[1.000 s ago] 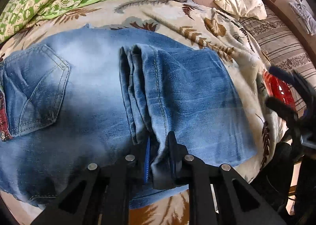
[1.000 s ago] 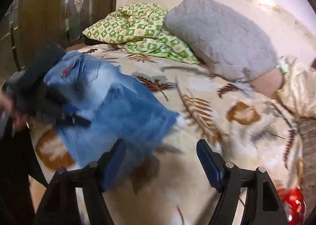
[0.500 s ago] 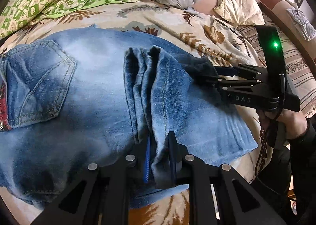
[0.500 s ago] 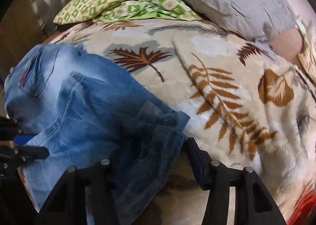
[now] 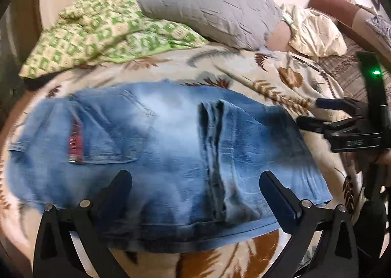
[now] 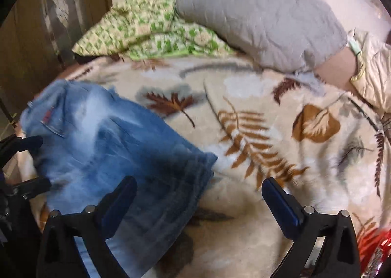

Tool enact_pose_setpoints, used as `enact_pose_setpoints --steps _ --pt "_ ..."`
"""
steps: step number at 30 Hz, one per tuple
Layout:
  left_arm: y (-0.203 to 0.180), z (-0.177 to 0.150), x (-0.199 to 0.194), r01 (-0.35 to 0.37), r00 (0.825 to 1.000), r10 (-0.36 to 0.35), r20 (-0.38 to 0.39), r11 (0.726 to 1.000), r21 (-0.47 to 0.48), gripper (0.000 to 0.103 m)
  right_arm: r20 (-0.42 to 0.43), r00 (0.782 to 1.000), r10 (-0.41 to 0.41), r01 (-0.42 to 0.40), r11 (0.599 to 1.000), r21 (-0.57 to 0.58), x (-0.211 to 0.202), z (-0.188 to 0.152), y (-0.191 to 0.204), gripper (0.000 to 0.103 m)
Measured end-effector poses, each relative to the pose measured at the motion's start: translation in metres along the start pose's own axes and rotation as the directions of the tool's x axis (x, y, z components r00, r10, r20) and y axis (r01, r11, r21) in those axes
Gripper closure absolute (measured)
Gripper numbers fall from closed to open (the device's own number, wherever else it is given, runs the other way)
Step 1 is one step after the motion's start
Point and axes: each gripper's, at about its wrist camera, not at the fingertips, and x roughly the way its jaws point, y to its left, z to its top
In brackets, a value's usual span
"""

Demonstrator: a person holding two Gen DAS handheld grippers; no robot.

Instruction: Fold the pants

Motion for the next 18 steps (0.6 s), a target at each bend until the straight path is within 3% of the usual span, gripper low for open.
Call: enact_pose_setpoints --steps 7,13,16,18 --pt "0.007 -0.005 -0.025 -0.069 0.996 0.071 0.059 0.997 -0.042 0.0 0.076 0.996 0.046 -0.048 0.999 0.023 -0.029 0.028 0.011 0.0" --pt "0.048 -0.021 -0.044 -0.075 0.992 0.093 0.086 0.979 -0.191 0.0 0.08 0.99 0.12 -0.114 0.991 -0.071 -0.032 0.072 0.058 0.0" --pt "0.078 -0.036 -0.049 -0.062 0.99 0.095 0.101 0.955 -0.289 0.0 0.051 0.985 0.164 -0.157 0.98 -0.122 -0.023 0.096 0.09 0.0" --pt "0.116 -0.053 -0.052 -0.037 0.987 0.103 0.123 0.893 -0.448 0.0 0.034 0.983 0.181 -0.173 0.971 -0.165 -0.018 0.112 0.114 0.0"
